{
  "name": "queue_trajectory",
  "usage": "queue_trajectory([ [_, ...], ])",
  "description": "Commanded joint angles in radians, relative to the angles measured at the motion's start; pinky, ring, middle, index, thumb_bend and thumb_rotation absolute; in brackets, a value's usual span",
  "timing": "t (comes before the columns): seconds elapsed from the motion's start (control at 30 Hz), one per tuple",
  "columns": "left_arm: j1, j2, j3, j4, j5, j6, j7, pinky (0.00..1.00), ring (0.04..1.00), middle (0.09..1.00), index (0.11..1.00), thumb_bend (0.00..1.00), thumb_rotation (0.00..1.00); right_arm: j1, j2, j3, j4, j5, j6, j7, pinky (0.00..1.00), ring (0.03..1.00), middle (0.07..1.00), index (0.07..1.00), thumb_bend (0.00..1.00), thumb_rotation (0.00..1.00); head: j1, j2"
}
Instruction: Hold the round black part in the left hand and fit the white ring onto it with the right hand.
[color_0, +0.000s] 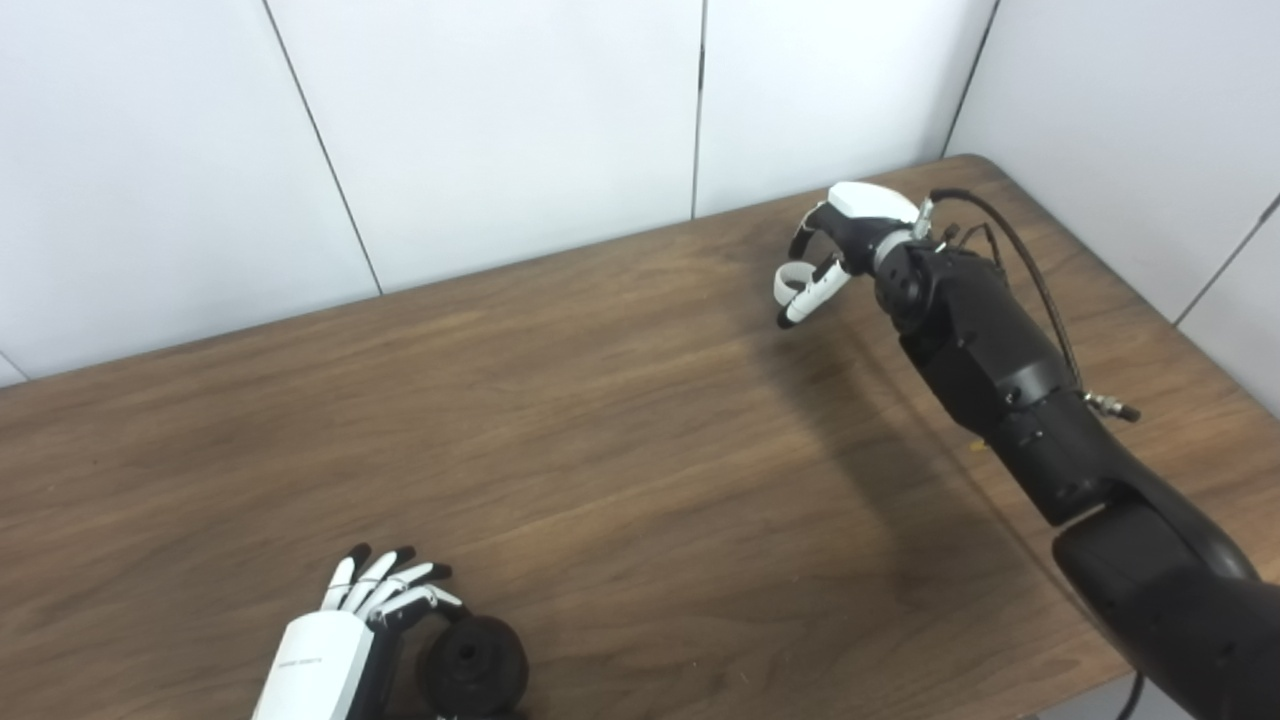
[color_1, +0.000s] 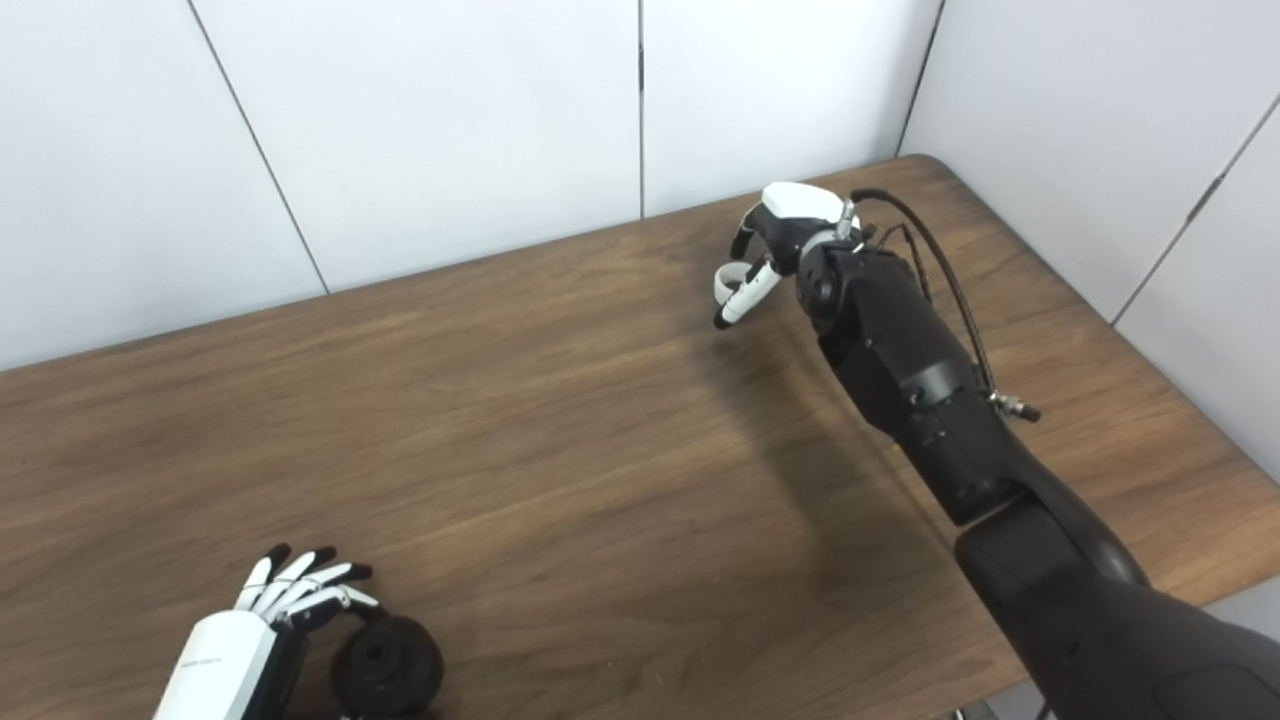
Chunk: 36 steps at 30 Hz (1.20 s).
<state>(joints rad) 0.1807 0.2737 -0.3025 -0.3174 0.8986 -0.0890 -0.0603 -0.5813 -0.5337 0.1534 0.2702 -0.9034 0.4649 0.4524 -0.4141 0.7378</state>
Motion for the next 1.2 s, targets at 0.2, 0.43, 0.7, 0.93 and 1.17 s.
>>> queue_trajectory([
  [0.2, 0.005, 0.007, 0.007, -0.020, 0.014, 0.008, -0.018, 1.00, 0.896, 0.790, 0.485, 0.52, 0.05, -0.040, -0.038, -0.003, -0.021, -0.012, 0.003, -0.025, 1.00, 1.000, 0.932, 0.683, 0.80, 0.29, -0.002, 0.004],
  [0.43, 0.004, 0.007, 0.009, -0.016, 0.009, 0.005, -0.017, 1.00, 0.897, 0.788, 0.485, 0.52, 0.05, -0.034, -0.040, -0.003, -0.023, -0.013, 0.004, -0.027, 1.00, 1.000, 0.927, 0.680, 0.80, 0.28, -0.004, 0.004],
  [0.7, 0.004, 0.006, 0.010, -0.015, 0.002, 0.003, -0.018, 1.00, 0.898, 0.791, 0.485, 0.52, 0.05, -0.023, -0.046, 0.005, -0.028, 0.007, 0.002, -0.039, 1.00, 1.000, 0.920, 0.672, 0.81, 0.28, -0.004, 0.004],
  [0.93, 0.003, 0.006, 0.011, -0.013, 0.003, -0.002, -0.012, 1.00, 0.894, 0.787, 0.485, 0.52, 0.05, -0.025, -0.046, 0.004, -0.020, 0.001, 0.003, -0.041, 0.99, 1.000, 0.914, 0.668, 0.81, 0.27, -0.004, 0.004],
  [1.17, -0.003, 0.004, 0.010, -0.013, 0.005, 0.001, -0.019, 1.00, 0.895, 0.787, 0.485, 0.52, 0.05, -0.030, -0.044, 0.009, -0.007, -0.001, 0.003, -0.048, 0.99, 0.998, 0.912, 0.664, 0.81, 0.28, -0.001, 0.001],
])
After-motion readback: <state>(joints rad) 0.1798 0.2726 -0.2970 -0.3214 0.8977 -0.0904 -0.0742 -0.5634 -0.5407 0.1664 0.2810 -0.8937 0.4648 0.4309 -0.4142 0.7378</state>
